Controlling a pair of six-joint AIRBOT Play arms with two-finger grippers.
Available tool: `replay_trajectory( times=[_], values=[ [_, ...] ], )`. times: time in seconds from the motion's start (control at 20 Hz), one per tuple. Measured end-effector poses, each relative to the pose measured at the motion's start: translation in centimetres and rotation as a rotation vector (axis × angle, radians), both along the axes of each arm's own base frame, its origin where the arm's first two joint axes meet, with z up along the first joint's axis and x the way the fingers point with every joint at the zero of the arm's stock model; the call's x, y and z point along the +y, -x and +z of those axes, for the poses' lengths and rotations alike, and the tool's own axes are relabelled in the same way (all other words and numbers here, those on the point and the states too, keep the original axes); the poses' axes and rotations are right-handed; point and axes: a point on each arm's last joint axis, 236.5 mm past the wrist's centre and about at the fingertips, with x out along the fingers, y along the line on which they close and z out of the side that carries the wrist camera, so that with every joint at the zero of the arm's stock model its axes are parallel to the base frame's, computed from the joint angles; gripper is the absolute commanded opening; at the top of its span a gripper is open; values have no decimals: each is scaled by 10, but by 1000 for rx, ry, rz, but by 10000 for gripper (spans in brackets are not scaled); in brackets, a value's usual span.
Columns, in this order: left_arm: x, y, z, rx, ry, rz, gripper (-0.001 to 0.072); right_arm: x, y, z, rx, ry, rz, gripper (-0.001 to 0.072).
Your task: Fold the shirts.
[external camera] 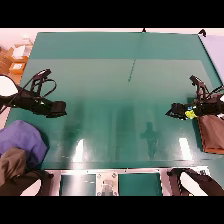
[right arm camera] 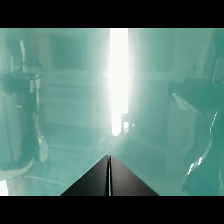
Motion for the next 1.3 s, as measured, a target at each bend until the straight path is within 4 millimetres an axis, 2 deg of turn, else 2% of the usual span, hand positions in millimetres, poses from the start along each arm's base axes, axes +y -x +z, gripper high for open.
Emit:
replay_trajectory(
  times=[0.65,0.8,1.05,1.1,1.15,1.25,1.3],
  values=[
    [0,-2,0,-9,1,3,24,3,-2,0,-15,-4,-1,14],
    [0,-14,3,-57,6,25,24,3,-4,0,-21,-3,-5,14],
    [1,-49,15,-197,23,88,24,6,-13,5,-56,-24,-24,14],
    [2,-53,17,-214,25,99,113,6,-15,5,-64,-26,-29,14],
    [4,-58,18,-232,19,107,663,6,-17,6,-72,-28,-33,14],
    [18,-62,15,-253,-48,117,720,6,-21,8,-87,-30,-41,14],
    [32,-63,10,-256,-111,124,720,5,-22,8,-94,-30,-45,14]
  ],
)
